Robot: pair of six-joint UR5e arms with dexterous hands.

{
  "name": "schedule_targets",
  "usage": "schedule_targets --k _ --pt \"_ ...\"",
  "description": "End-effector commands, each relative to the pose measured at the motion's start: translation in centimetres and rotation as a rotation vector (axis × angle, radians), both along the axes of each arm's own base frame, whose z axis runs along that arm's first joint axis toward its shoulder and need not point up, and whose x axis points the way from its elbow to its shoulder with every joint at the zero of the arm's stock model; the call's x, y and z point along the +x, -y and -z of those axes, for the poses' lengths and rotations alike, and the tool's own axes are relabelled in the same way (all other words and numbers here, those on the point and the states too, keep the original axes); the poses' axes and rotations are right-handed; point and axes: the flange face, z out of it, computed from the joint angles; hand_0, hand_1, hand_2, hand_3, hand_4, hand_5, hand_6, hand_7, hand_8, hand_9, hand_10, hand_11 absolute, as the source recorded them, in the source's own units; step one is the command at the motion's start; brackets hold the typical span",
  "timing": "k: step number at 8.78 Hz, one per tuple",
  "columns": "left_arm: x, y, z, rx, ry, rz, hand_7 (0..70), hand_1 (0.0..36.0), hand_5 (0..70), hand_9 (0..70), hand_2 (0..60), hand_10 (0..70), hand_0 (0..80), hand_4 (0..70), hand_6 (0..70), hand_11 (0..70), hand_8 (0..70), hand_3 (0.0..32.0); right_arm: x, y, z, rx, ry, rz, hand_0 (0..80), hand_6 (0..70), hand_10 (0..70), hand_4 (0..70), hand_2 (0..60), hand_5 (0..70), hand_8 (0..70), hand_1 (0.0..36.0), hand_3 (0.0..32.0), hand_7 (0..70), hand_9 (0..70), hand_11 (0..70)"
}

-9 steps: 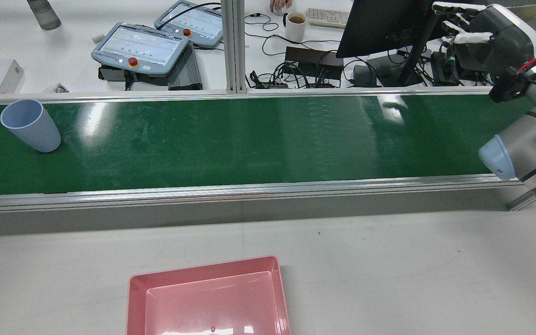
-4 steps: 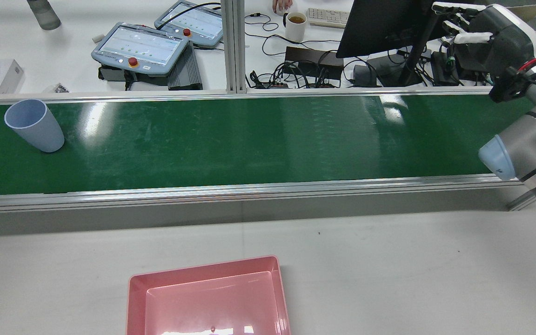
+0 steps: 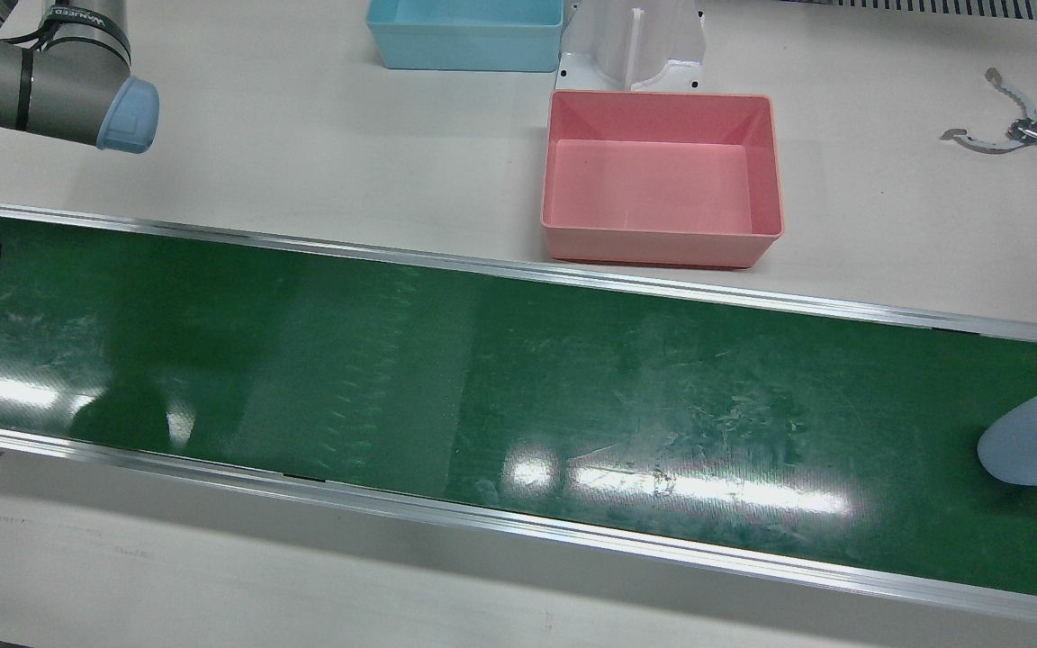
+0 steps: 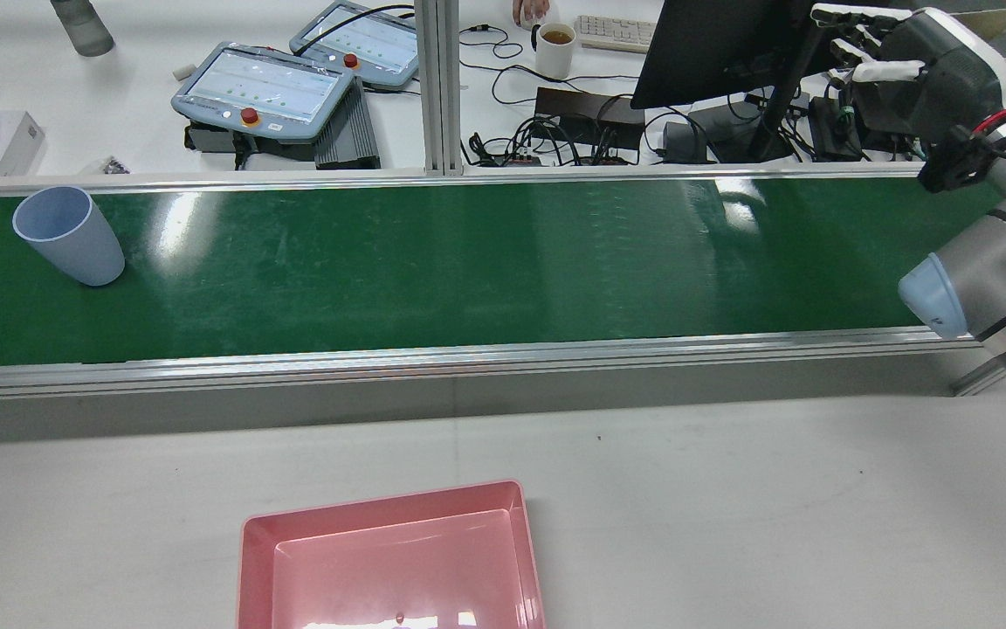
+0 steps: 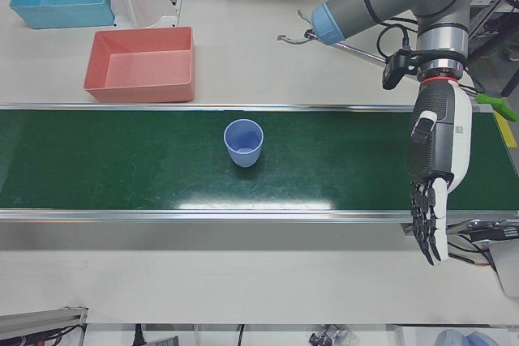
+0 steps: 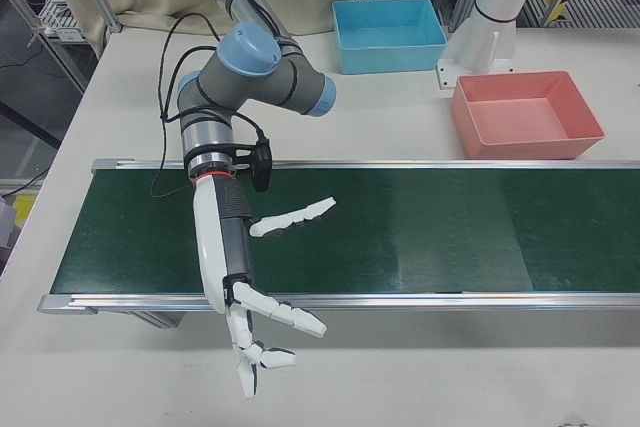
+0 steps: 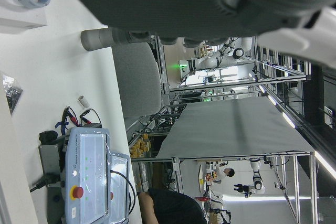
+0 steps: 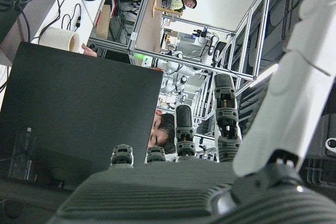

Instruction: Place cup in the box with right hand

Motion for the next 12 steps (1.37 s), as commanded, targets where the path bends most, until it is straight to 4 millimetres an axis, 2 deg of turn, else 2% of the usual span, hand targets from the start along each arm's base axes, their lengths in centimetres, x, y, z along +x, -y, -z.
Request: schedule_targets --k 1,12 --pt "-0.01 0.01 0.01 0.001 0.0 0.001 0.0 0.0 0.0 0.0 0.0 0.0 0.0 0.0 0.0 0.0 0.0 0.0 0.0 0.0 0.0 0.0 0.0 0.0 52.5 6.7 3.5 24.8 0.0 4.3 0.3 8.6 7.4 38.1 6.7 6.6" --pt "0.0 -0.01 -0.01 -0.001 0.0 0.0 0.0 0.0 0.0 0.0 0.0 0.0 0.0 0.0 0.0 0.0 0.0 0.0 -0.02 0.05 0.1 0.001 0.0 0.0 52.6 6.7 3.4 25.0 0.0 4.3 0.3 8.7 7.2 38.1 6.7 6.4"
